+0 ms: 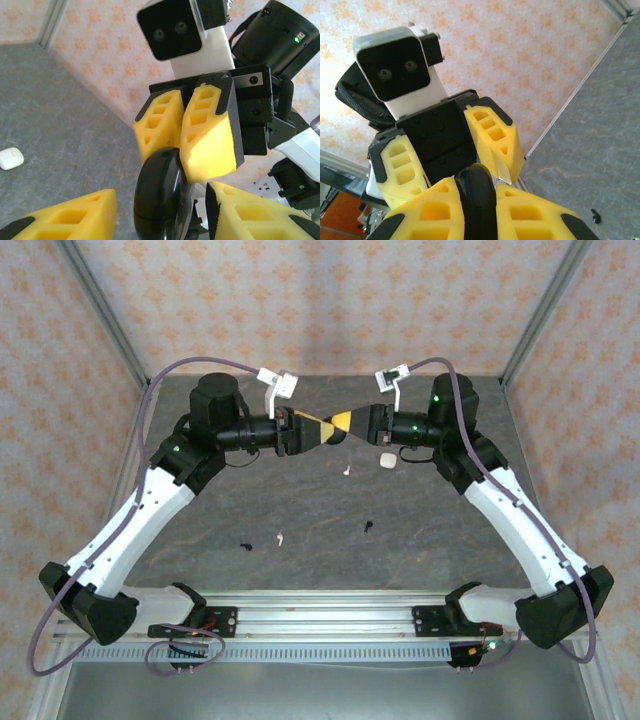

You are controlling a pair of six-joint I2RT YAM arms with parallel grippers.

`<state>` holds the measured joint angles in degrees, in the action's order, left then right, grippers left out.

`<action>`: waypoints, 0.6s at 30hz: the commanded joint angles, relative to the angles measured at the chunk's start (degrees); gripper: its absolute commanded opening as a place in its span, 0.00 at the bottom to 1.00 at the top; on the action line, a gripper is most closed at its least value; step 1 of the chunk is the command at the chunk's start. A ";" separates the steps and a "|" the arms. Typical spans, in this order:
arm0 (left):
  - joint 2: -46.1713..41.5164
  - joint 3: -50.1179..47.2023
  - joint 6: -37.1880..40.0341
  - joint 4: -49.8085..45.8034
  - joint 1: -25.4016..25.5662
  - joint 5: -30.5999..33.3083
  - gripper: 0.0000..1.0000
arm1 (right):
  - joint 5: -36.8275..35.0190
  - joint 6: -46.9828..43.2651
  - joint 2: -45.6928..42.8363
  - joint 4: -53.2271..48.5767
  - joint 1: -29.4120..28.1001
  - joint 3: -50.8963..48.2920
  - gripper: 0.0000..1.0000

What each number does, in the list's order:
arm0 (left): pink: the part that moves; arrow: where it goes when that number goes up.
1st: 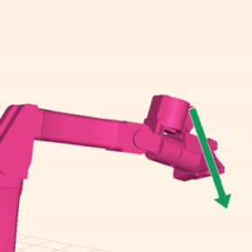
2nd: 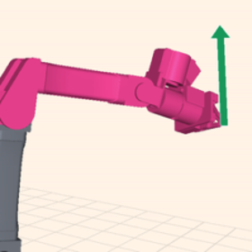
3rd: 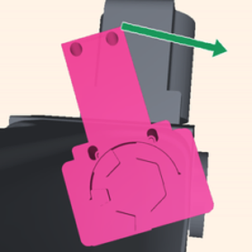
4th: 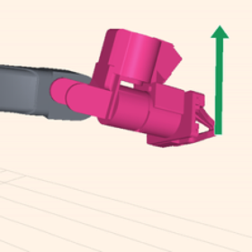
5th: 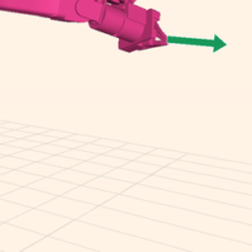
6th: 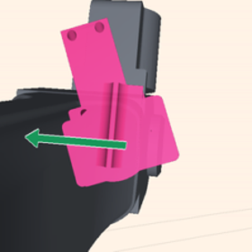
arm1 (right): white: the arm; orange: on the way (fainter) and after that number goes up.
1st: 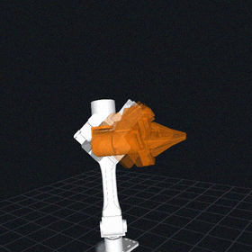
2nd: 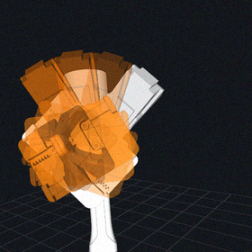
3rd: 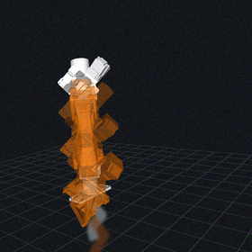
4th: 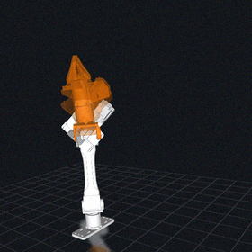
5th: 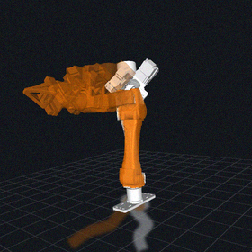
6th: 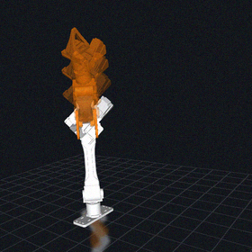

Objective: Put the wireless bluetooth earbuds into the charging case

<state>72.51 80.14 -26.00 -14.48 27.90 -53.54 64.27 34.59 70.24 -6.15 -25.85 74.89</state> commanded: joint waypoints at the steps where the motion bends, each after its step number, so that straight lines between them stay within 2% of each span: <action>1: -1.85 -1.21 -1.25 4.44 -0.31 0.27 0.47 | -1.95 -2.22 -1.64 1.47 -0.48 0.00 0.03; 10: -0.64 -1.39 -2.83 6.04 -0.24 -2.75 0.42 | -1.78 -1.54 -1.46 2.62 -0.44 0.04 0.03; 18: -0.42 -2.16 -2.57 5.20 0.20 -3.33 0.43 | -2.52 -0.76 -1.60 3.20 -0.44 -0.15 0.03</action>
<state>72.05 78.83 -28.29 -11.18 27.75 -55.11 62.67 33.80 69.97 -6.15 -25.85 74.87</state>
